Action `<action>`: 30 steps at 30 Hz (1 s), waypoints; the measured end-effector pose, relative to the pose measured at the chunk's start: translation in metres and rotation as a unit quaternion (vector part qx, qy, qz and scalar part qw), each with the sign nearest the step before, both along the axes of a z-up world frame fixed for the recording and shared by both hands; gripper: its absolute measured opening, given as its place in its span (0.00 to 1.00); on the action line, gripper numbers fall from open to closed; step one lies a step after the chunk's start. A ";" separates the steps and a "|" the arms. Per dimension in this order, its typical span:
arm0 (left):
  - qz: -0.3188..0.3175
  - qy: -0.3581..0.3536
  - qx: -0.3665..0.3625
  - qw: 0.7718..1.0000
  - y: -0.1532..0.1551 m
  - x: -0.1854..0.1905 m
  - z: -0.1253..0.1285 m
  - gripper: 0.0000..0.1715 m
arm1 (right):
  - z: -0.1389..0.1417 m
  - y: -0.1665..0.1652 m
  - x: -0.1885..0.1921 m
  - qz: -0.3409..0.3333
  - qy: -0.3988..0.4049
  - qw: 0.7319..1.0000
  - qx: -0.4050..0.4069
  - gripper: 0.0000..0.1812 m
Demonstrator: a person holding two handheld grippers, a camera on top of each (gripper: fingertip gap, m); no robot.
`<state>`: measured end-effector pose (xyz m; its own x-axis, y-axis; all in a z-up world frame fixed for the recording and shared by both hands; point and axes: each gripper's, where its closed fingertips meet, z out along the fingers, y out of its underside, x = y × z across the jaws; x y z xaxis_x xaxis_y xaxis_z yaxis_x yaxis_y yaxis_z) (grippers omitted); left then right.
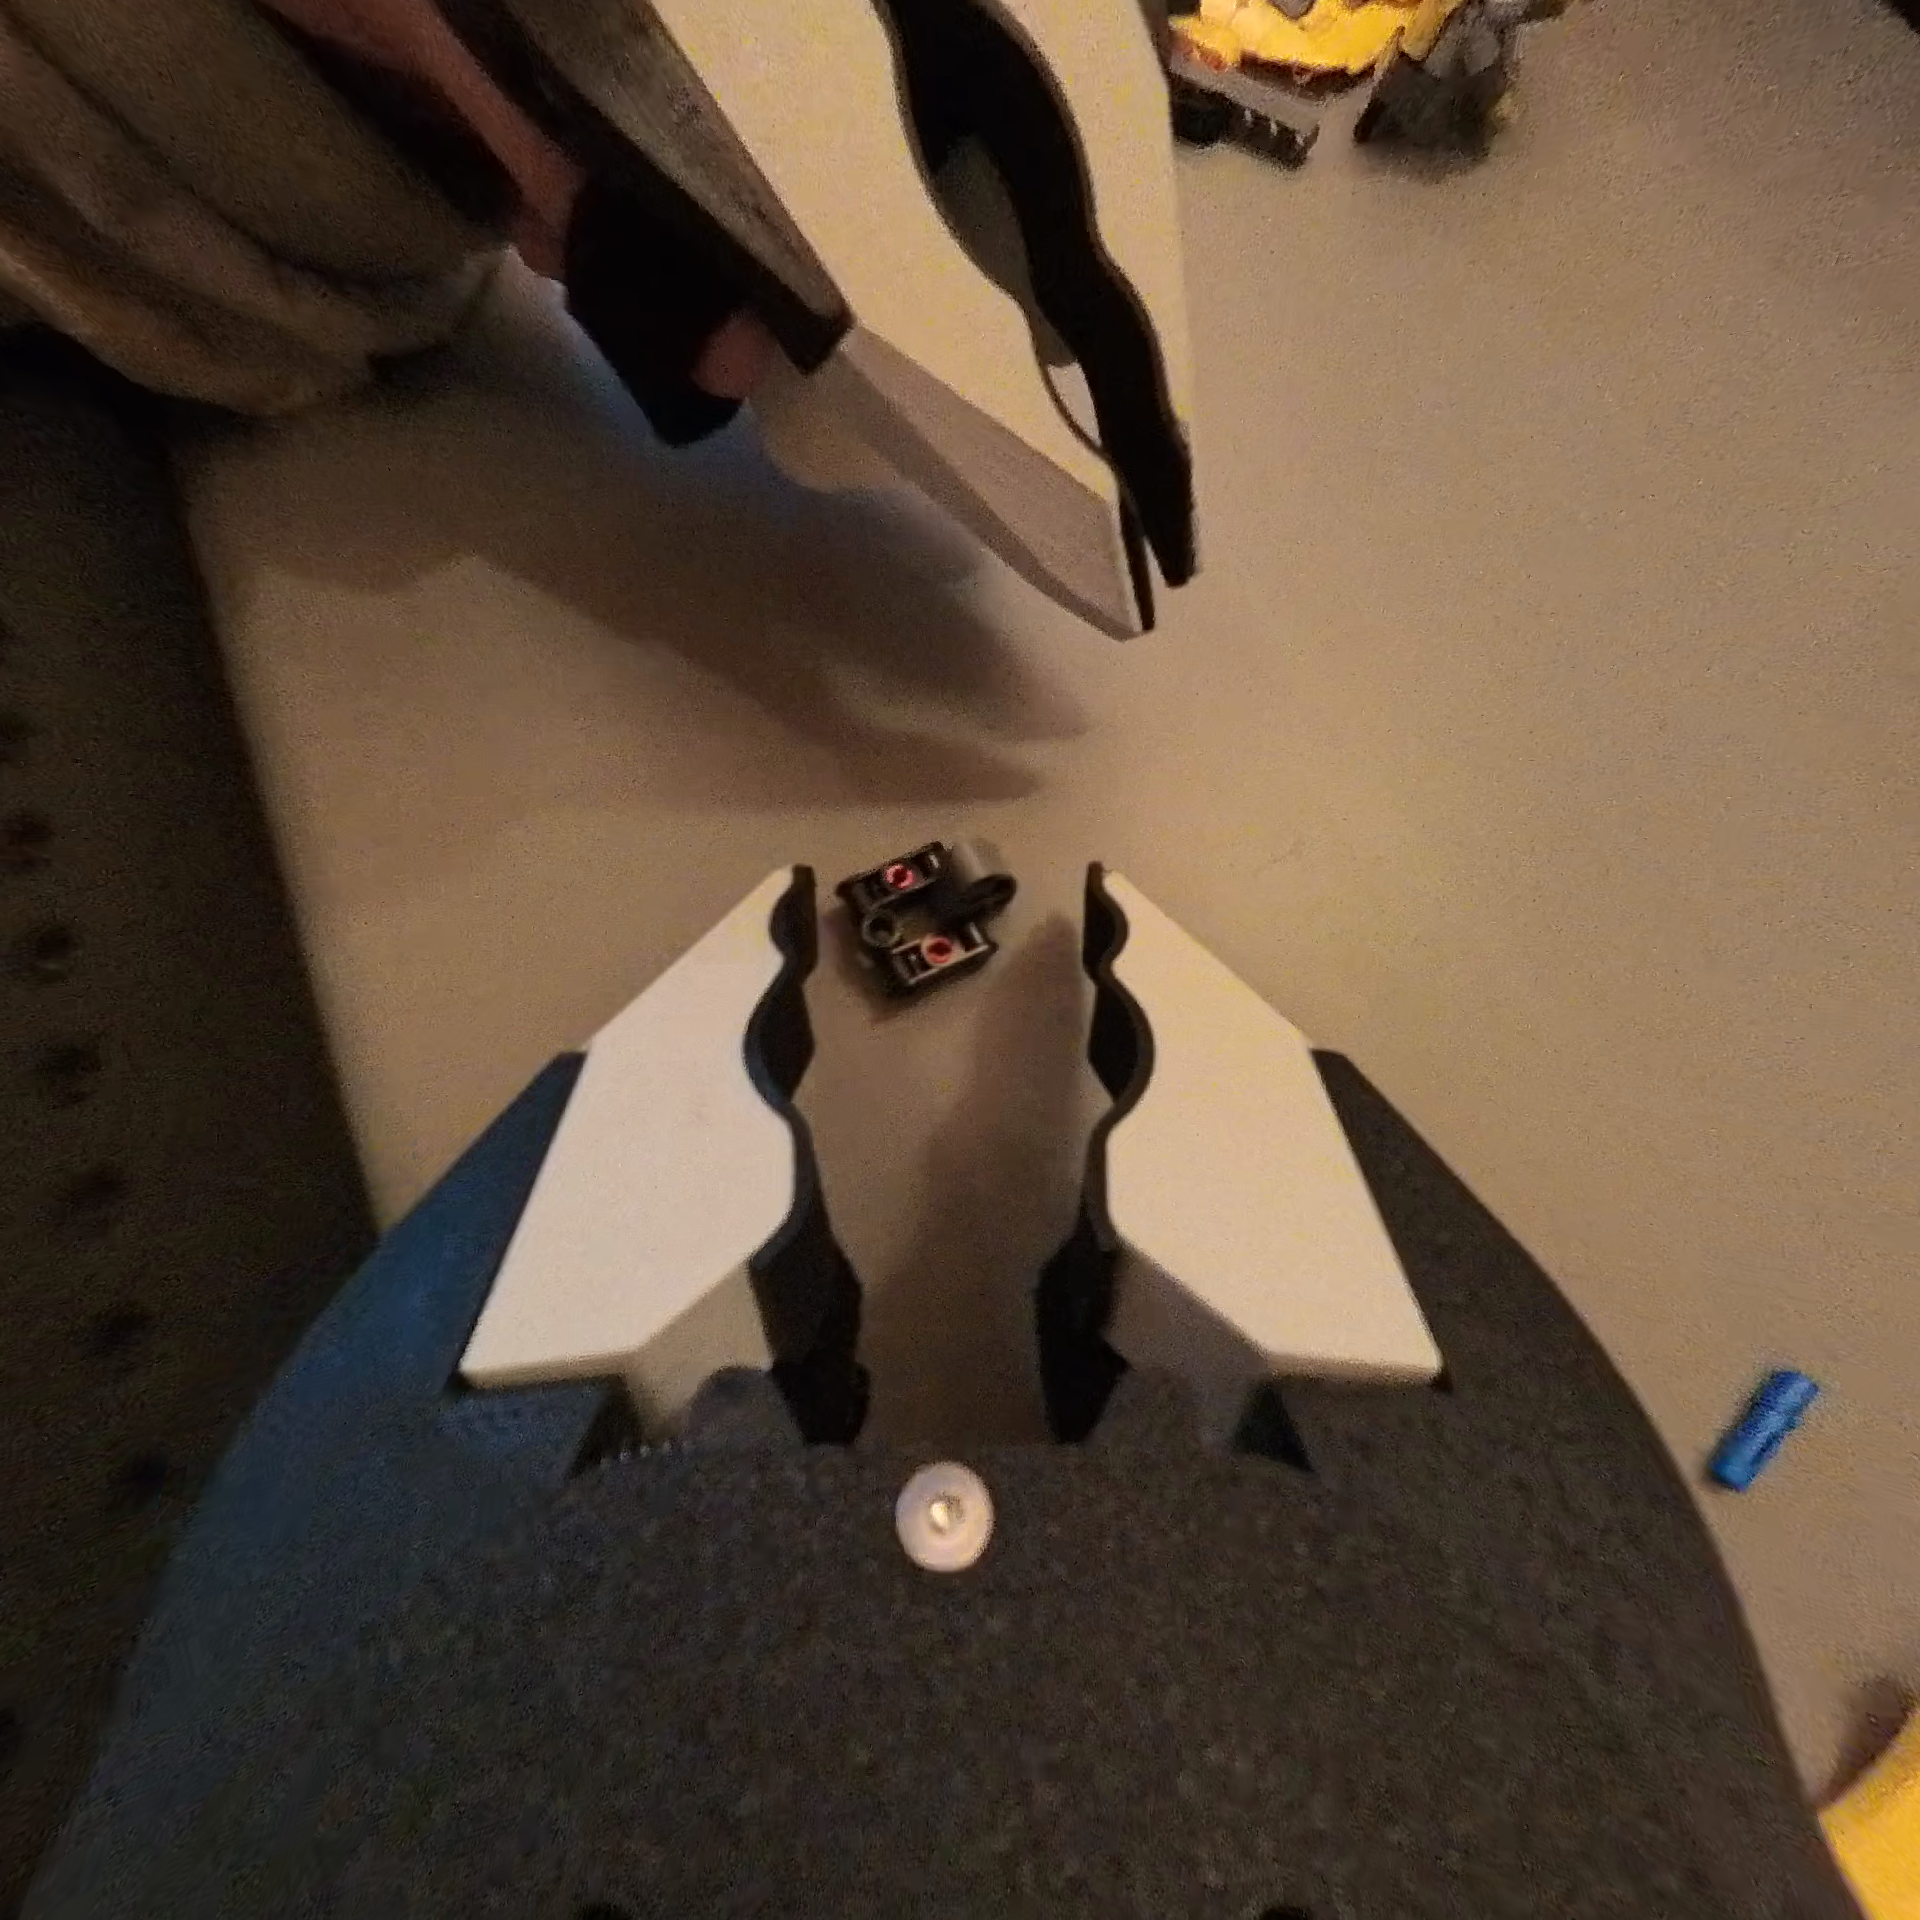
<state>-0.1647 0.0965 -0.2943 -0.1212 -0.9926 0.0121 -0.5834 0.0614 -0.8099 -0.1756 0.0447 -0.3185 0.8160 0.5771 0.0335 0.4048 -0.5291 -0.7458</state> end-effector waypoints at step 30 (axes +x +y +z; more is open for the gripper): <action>-0.124 -0.171 -0.343 0.915 -0.053 -0.006 0.092 0.05 | 0.117 -0.008 0.004 -0.040 0.192 0.947 0.253 0.20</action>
<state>-0.1710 0.0439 -0.2027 -0.4550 -0.7069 0.5415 -0.3247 -0.4346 -0.8401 -0.1717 0.0365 -0.2017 0.8648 0.5017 -0.0183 0.0264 -0.0818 -0.9963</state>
